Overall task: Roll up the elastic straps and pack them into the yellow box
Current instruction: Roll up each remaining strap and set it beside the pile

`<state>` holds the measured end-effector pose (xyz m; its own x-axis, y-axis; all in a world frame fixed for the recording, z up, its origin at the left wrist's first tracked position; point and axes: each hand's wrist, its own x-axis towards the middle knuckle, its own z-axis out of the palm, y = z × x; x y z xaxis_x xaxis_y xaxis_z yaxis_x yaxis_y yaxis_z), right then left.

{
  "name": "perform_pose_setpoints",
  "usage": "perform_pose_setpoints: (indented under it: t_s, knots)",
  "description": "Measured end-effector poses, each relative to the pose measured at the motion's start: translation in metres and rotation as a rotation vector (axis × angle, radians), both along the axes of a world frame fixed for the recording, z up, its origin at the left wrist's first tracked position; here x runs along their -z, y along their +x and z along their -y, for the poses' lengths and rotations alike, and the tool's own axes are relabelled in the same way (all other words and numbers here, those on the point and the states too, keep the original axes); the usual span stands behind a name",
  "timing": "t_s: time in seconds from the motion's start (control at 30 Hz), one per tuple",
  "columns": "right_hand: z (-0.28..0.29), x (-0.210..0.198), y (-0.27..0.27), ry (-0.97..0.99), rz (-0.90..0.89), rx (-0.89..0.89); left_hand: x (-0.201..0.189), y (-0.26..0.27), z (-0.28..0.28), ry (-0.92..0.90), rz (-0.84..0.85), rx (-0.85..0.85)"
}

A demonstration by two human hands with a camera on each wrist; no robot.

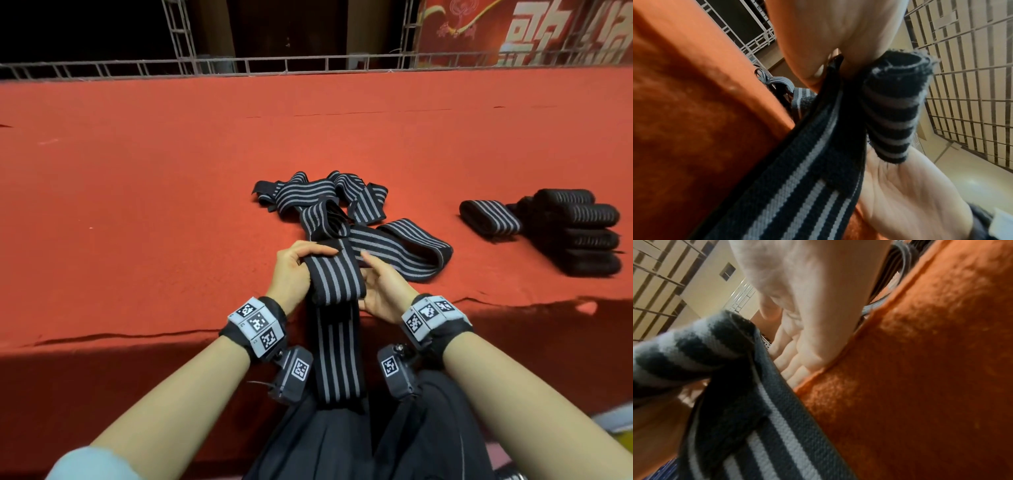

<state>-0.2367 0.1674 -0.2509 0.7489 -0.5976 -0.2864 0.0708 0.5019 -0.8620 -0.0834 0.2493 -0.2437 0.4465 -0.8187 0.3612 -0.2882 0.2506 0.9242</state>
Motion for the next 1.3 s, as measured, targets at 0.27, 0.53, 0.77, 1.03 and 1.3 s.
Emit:
perform_pose_setpoints:
  t_s: [0.27,0.53,0.77,1.03,1.3]
  knots:
    - [-0.018,0.002,-0.002,-0.167,0.036,-0.037,-0.011,-0.01,0.004,0.014,0.133,0.027]
    - [-0.007,0.016,-0.006,-0.136,0.11,0.069,0.011,-0.02,0.003,0.217,-0.51,0.195]
    - [-0.013,0.011,0.009,-0.272,0.108,0.174,0.025,-0.023,0.005,0.274,-0.266,0.257]
    - [-0.017,0.019,0.006,-0.273,-0.006,0.169,0.038,-0.008,-0.003,0.178,-0.35,0.197]
    - [-0.012,0.022,-0.004,-0.212,0.132,0.135,0.035,-0.012,-0.003,0.211,-0.25,0.214]
